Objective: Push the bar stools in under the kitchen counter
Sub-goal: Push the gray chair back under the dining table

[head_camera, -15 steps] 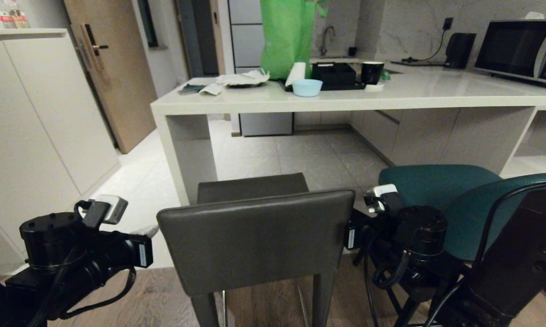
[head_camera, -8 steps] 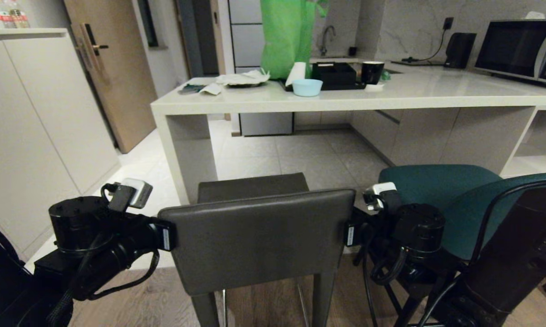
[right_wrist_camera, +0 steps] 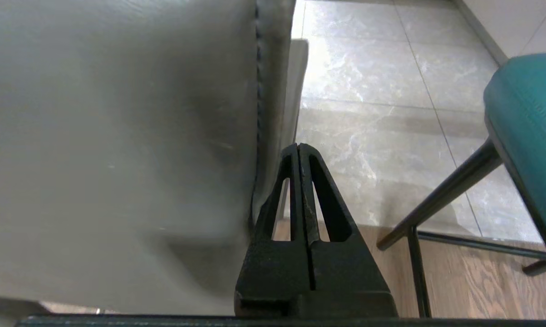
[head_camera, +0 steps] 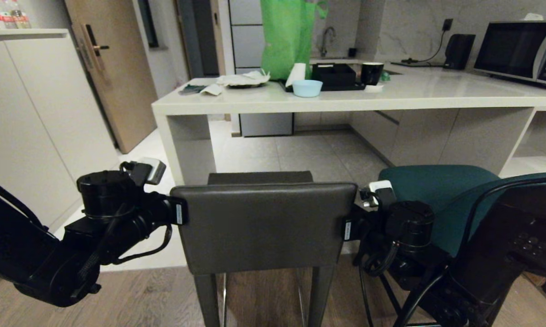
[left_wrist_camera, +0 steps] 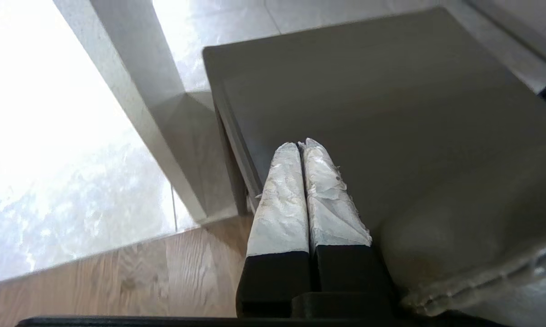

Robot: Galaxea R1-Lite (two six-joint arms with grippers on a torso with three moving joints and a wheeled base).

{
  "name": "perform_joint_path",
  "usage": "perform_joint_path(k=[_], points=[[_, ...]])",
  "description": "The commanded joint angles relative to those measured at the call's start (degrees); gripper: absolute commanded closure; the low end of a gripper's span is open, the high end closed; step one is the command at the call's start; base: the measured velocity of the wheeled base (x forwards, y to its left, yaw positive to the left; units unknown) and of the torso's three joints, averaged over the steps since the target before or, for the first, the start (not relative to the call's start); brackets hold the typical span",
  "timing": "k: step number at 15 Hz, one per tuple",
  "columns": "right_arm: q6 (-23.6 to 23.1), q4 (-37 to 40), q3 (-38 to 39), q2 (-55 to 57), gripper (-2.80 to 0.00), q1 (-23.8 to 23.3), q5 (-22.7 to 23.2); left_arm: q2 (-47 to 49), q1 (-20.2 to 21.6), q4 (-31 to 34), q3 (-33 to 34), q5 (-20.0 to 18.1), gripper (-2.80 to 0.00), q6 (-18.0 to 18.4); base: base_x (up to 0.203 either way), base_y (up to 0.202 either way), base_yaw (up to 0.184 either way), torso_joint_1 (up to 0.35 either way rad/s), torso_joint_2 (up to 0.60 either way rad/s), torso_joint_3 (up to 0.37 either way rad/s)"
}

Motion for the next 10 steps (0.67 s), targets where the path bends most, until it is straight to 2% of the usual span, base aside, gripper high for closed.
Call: perform_joint_path(k=[1, 5, 7, 10], points=[[0.0, -0.3, -0.2, 0.7, 0.0, 0.0, 0.1, 0.9, 0.0, -0.3, 0.2, -0.2, 0.0, 0.0, 0.0, 0.0, 0.0, 0.0, 0.0, 0.0], [-0.4, -0.3, -0.8, -0.4, 0.0, 0.2, 0.0, 0.3, 0.4, -2.6, 7.0, -0.5, 0.0, -0.1, 0.0, 0.0, 0.0, 0.0, 0.0, 0.0], [-0.7, -0.3, -0.9, -0.9, 0.0, 0.3, 0.1, 0.9, 2.8, -10.0, 12.3, -1.1, 0.0, 0.0, 0.0, 0.0, 0.0, 0.0, 0.0, 0.0], [-1.1, 0.8, -3.6, 0.2, 0.0, -0.1, 0.1, 6.0, 5.3, -19.0, 14.2, -3.2, 0.0, 0.2, 0.0, 0.0, 0.0, 0.0, 0.0, 0.0]])
